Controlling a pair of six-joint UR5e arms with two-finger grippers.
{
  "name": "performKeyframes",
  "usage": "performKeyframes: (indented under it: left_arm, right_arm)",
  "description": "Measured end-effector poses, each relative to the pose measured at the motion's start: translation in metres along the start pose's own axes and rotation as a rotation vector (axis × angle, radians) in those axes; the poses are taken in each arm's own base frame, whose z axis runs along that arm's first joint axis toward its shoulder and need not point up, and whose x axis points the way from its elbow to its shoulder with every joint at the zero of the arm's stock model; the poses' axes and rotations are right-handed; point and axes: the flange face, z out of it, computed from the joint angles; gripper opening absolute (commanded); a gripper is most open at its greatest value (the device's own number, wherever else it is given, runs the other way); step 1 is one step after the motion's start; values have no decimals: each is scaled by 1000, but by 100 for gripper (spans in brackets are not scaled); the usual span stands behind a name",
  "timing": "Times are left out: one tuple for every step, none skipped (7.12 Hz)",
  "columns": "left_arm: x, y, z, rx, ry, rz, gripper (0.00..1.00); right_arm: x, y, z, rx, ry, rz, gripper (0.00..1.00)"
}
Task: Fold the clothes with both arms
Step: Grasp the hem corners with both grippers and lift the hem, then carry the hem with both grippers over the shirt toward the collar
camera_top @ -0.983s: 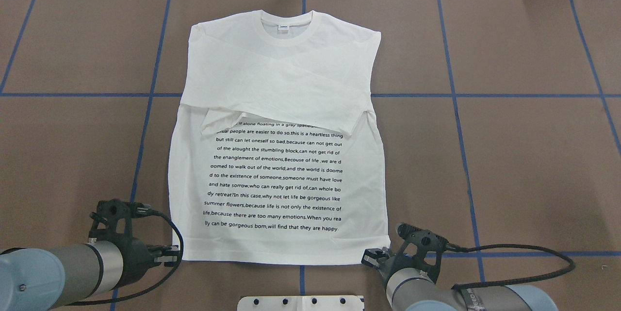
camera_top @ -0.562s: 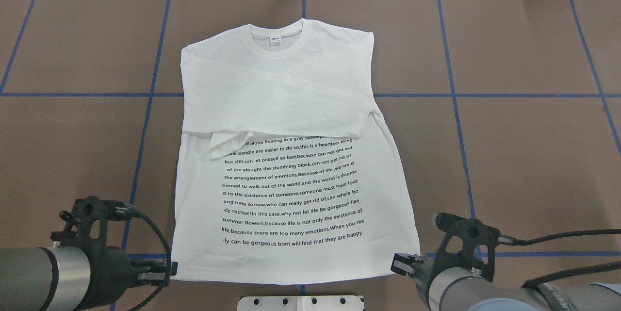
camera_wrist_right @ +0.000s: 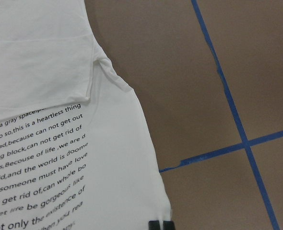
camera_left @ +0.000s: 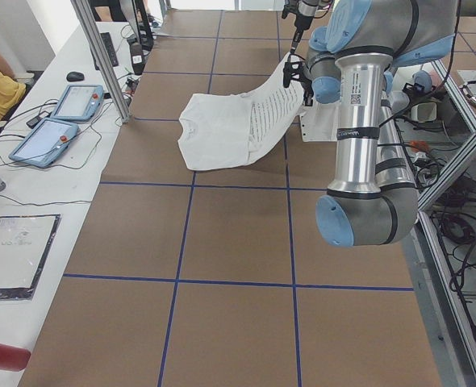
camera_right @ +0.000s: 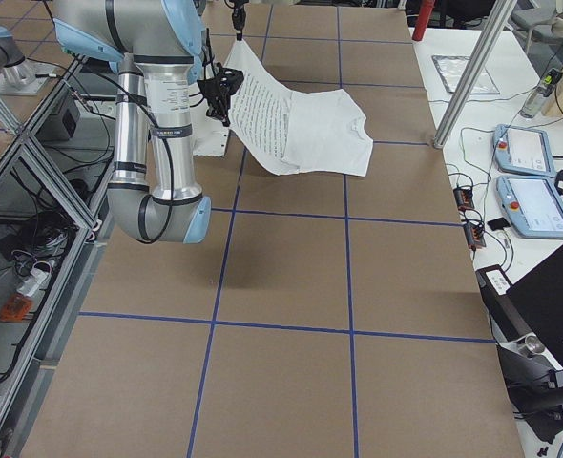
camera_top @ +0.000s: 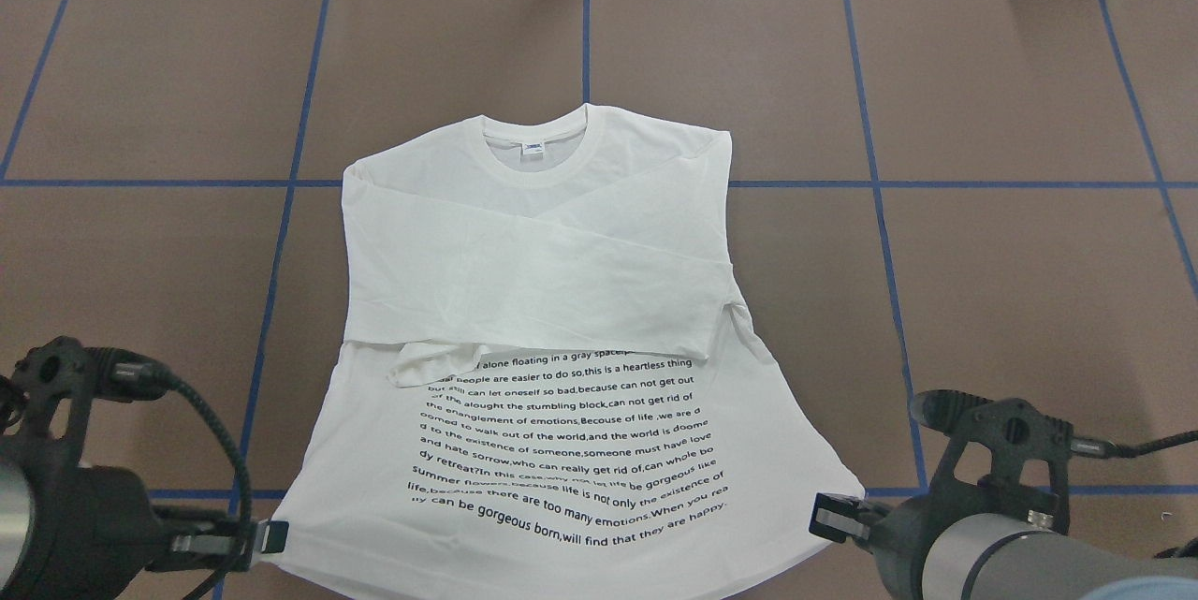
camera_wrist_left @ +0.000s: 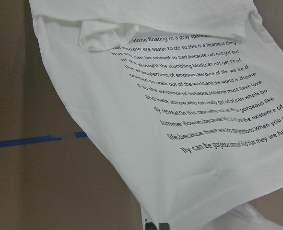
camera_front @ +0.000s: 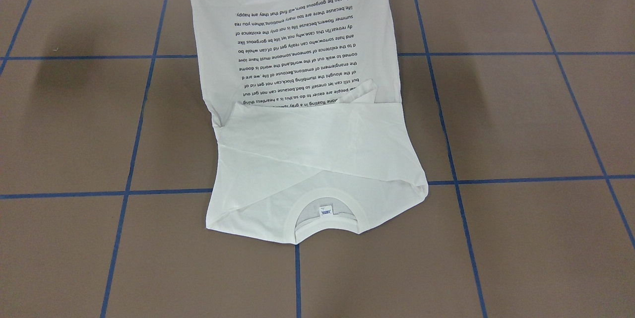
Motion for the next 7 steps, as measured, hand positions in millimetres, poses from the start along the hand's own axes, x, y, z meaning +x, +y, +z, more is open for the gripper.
performKeyframes:
  left_arm:
    - [2,-36,19,63,-37,9,0]
    - [-4,-82,27,144,-82,16,0]
    - [-15,-125,20,223,-123,35,0]
    - [-28,-162,11,290,-166,45,0]
    - [-38,-193,12,341,-214,35,0]
    - [-44,-219,24,381,-264,22,0]
    - [-50,-241,43,398,-306,11,0]
  right_arm:
    - [-25,-21,6,45,-4,-7,0]
    - [-43,-53,9,91,-4,-6,0]
    - [-52,-87,9,129,1,1,0]
    - [-63,-121,16,172,9,19,0]
    - [-75,-153,33,211,14,37,0]
    - [-87,-182,56,246,8,49,0]
    - [-95,-207,81,273,-3,57,0]
